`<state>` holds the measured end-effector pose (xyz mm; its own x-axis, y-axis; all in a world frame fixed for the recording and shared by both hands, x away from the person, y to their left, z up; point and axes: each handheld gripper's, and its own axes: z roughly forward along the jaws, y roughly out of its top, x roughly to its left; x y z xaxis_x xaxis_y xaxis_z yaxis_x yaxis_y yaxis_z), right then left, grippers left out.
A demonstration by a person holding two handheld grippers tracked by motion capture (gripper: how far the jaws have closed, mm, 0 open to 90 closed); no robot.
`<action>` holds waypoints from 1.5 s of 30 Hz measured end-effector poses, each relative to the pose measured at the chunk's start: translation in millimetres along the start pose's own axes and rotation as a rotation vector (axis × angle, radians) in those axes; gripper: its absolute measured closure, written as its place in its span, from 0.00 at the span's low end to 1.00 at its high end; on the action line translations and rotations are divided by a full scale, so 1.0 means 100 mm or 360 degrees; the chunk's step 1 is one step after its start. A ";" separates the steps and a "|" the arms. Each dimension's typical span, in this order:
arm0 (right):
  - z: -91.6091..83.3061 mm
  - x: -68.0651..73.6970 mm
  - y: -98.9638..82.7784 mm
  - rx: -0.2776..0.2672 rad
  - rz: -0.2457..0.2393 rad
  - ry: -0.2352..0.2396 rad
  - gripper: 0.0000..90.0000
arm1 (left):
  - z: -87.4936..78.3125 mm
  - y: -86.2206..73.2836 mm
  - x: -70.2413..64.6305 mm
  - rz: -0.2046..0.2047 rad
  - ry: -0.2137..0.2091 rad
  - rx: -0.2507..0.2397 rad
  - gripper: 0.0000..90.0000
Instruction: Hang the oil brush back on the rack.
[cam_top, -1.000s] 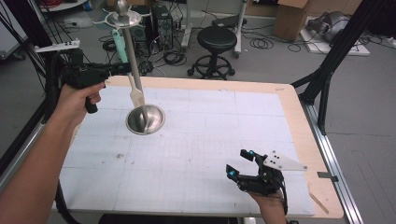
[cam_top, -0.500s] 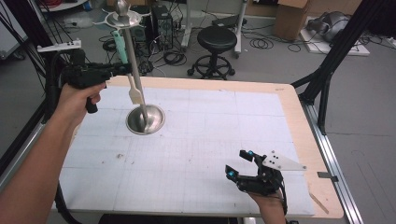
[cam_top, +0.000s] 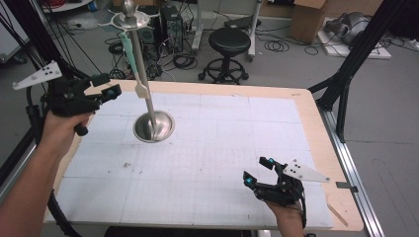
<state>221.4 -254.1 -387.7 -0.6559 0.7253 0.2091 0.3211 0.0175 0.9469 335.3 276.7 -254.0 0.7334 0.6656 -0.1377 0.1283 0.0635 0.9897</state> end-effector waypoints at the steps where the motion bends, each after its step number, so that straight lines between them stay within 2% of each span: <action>1: -0.01 -0.01 0.00 0.0002 0.0006 -0.0020 0.22 | -0.03 -0.04 -0.02 0.0002 0.0005 -0.0006 0.26; 3: -0.02 -0.03 -0.01 0.0003 -0.0005 -0.0050 0.22 | -0.10 -0.15 -0.07 0.0020 0.0053 0.0002 0.19; 4: -0.03 -0.04 -0.02 0.0015 -0.0007 -0.0092 0.22 | -0.14 -0.22 -0.09 0.0013 0.0057 -0.0001 0.18; 6: -0.03 -0.05 -0.02 0.0012 -0.0004 -0.0110 0.22 | -0.21 -0.37 -0.14 0.0013 0.0040 -0.0022 0.18; 10: -0.07 -0.08 -0.03 -0.0020 -0.0018 -0.0179 0.22 | -0.28 -0.60 -0.26 0.0083 0.0058 -0.0026 0.18; 12: -0.09 -0.09 -0.03 -0.0029 -0.0033 -0.0202 0.22 | -0.32 -0.70 -0.32 0.0121 0.0064 0.0004 0.18; 16: -0.13 -0.12 -0.05 -0.0025 -0.0040 -0.0238 0.22 | -0.37 -0.89 -0.42 0.0125 0.0076 0.0041 0.18; 20: -0.19 -0.13 -0.06 -0.0032 -0.0050 -0.0267 0.22 | -0.39 -1.06 -0.54 0.0115 0.0030 0.0050 0.18; 26: -0.27 -0.14 -0.07 -0.0069 -0.0023 -0.0297 0.22 | -0.40 -1.31 -0.70 0.0100 0.0001 0.0082 0.20; 30: -0.29 -0.13 -0.08 -0.0070 -0.0017 -0.0305 0.22 | -0.41 -1.42 -0.75 0.0093 -0.0014 0.0102 0.20; 38: -0.28 -0.12 -0.08 -0.0073 -0.0029 -0.0297 0.22 | -0.47 -1.53 -0.72 0.0038 -0.0019 0.0129 0.20; 45: -0.25 -0.10 -0.09 -0.0047 -0.0023 -0.0283 0.22 | -0.47 -1.59 -0.72 0.0034 -0.0016 0.0163 0.20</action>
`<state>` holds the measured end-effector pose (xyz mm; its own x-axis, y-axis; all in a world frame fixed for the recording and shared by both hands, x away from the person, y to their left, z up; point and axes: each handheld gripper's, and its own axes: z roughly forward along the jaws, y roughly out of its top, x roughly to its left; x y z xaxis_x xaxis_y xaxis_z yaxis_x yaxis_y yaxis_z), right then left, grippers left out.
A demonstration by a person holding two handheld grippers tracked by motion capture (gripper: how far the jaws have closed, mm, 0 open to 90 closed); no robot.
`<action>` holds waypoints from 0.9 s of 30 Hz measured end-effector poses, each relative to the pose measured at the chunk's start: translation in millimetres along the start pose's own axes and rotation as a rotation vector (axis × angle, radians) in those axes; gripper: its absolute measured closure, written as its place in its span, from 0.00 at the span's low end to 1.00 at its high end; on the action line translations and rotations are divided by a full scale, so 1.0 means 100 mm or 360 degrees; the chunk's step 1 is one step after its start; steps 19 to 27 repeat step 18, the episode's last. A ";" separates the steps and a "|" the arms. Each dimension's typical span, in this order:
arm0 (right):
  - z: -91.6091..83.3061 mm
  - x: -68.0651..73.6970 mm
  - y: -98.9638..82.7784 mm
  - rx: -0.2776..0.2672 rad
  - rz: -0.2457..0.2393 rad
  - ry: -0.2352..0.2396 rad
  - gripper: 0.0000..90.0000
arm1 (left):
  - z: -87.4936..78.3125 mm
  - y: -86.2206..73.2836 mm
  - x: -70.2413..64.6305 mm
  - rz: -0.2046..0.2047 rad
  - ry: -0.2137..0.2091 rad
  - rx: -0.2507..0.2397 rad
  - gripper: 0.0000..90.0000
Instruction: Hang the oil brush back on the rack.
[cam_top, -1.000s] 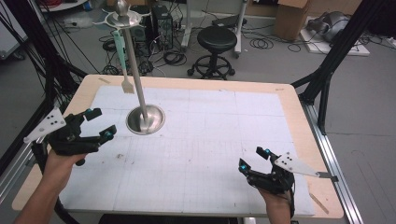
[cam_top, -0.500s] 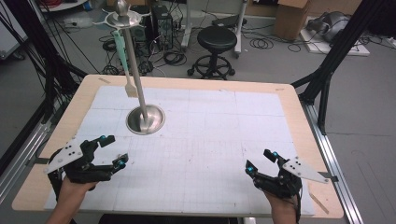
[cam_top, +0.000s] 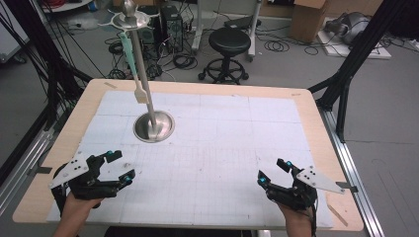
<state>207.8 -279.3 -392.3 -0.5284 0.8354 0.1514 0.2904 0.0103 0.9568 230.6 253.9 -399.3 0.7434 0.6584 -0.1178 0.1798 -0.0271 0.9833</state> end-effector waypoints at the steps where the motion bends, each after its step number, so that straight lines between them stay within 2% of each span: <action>1: 0.00 0.00 0.00 0.0000 0.0000 0.0001 0.22 | 0.00 0.00 0.00 0.0000 0.0004 0.0000 0.20; 18: 0.08 0.03 -0.03 0.0093 -0.0064 0.0026 0.22 | 0.00 -0.06 0.05 -0.0047 0.0008 0.0027 0.20; 27: 0.08 0.03 -0.03 0.0093 -0.0064 0.0026 0.22 | 0.00 -0.06 0.05 -0.0047 0.0008 0.0027 0.20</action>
